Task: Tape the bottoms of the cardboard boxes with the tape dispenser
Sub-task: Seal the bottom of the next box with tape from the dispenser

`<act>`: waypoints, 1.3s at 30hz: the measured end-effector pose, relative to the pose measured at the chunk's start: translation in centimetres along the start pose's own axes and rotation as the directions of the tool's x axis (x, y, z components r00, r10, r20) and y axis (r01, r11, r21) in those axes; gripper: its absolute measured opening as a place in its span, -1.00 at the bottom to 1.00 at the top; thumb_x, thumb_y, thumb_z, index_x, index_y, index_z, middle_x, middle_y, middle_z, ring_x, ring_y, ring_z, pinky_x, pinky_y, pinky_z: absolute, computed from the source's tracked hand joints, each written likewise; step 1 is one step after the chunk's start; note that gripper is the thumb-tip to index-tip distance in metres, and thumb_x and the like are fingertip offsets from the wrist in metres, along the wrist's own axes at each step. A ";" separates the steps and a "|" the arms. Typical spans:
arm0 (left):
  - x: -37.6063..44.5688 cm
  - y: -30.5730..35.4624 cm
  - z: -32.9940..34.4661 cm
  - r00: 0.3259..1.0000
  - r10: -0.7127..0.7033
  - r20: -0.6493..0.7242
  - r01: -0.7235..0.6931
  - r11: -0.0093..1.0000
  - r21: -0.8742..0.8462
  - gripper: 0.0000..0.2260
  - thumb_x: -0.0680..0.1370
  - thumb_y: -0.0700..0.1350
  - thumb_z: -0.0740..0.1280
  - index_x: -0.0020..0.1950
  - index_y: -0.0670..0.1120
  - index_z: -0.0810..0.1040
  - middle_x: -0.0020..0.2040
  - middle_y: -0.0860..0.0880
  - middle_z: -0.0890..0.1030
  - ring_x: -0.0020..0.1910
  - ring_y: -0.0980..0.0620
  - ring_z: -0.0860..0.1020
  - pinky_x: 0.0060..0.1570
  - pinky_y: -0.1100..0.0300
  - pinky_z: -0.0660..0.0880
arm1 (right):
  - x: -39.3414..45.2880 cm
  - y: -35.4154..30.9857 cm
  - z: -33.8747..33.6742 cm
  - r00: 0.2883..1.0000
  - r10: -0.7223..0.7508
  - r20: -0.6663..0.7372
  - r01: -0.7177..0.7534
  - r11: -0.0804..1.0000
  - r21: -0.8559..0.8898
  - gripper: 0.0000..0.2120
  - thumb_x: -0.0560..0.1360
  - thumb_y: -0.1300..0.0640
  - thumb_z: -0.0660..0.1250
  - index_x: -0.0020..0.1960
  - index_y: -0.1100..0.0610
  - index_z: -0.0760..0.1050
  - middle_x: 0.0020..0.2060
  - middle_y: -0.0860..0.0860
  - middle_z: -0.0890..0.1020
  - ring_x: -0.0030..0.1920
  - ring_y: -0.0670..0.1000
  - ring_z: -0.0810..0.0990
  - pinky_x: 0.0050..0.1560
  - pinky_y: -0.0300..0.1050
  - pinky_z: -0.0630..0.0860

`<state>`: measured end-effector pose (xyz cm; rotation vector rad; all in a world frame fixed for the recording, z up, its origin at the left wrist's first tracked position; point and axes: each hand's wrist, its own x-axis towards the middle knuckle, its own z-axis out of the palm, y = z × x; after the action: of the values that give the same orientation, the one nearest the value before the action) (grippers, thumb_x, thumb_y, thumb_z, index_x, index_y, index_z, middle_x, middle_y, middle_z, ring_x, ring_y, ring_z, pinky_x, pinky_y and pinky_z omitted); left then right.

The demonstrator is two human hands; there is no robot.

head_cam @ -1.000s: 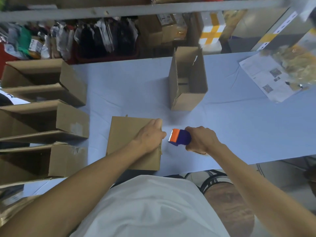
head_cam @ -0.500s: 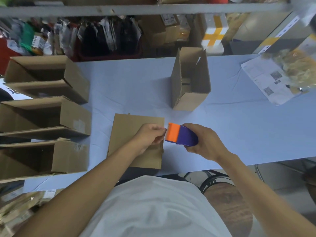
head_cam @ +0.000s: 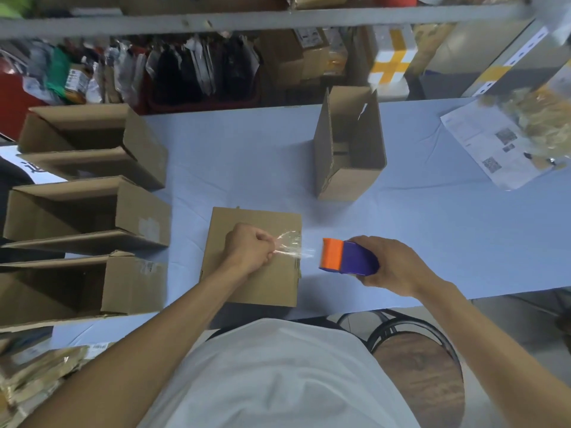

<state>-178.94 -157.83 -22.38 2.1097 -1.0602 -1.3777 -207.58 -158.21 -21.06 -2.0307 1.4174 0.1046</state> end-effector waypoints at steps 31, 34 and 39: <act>0.8 2.1 2.4 0.842 0.234 0.486 -0.534 0.490 0.689 -0.74 0.49 0.11 0.24 0.08 -0.02 0.41 0.03 -0.05 0.39 -0.05 -0.12 0.37 -0.11 0.05 0.32 | 2.4 -0.9 1.7 0.978 0.209 0.021 -0.207 0.976 -0.072 -0.64 0.32 -0.02 0.45 0.06 -0.08 0.41 -0.23 -0.13 0.59 -0.26 0.00 0.56 -0.29 -0.15 0.48; 1.0 2.4 2.1 0.818 0.343 0.462 -0.573 0.559 0.599 -0.75 0.57 -0.10 0.21 0.22 0.05 0.53 0.14 -0.03 0.50 0.13 -0.09 0.44 0.04 0.10 0.38 | 0.9 -0.9 1.8 0.983 0.166 -0.075 -0.163 0.986 0.047 -0.53 0.30 0.02 0.47 0.17 -0.12 0.45 -0.15 -0.13 0.60 -0.18 0.02 0.56 -0.23 -0.10 0.50; -0.1 1.4 2.0 0.920 0.137 0.368 -0.149 0.989 0.003 -0.81 0.58 -0.12 0.32 -0.17 -0.16 0.61 -0.33 -0.01 0.60 -0.29 0.00 0.52 -0.21 0.21 0.50 | -1.3 -1.8 2.5 0.987 0.081 -0.136 -0.063 0.989 0.134 -0.43 0.29 0.08 0.47 0.27 -0.15 0.43 -0.06 -0.11 0.60 -0.10 0.00 0.57 -0.09 -0.04 0.54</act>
<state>-181.28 -158.48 -22.26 1.7900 -1.3566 -1.7326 -205.83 -155.47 -21.65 -1.9127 1.5438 -0.0999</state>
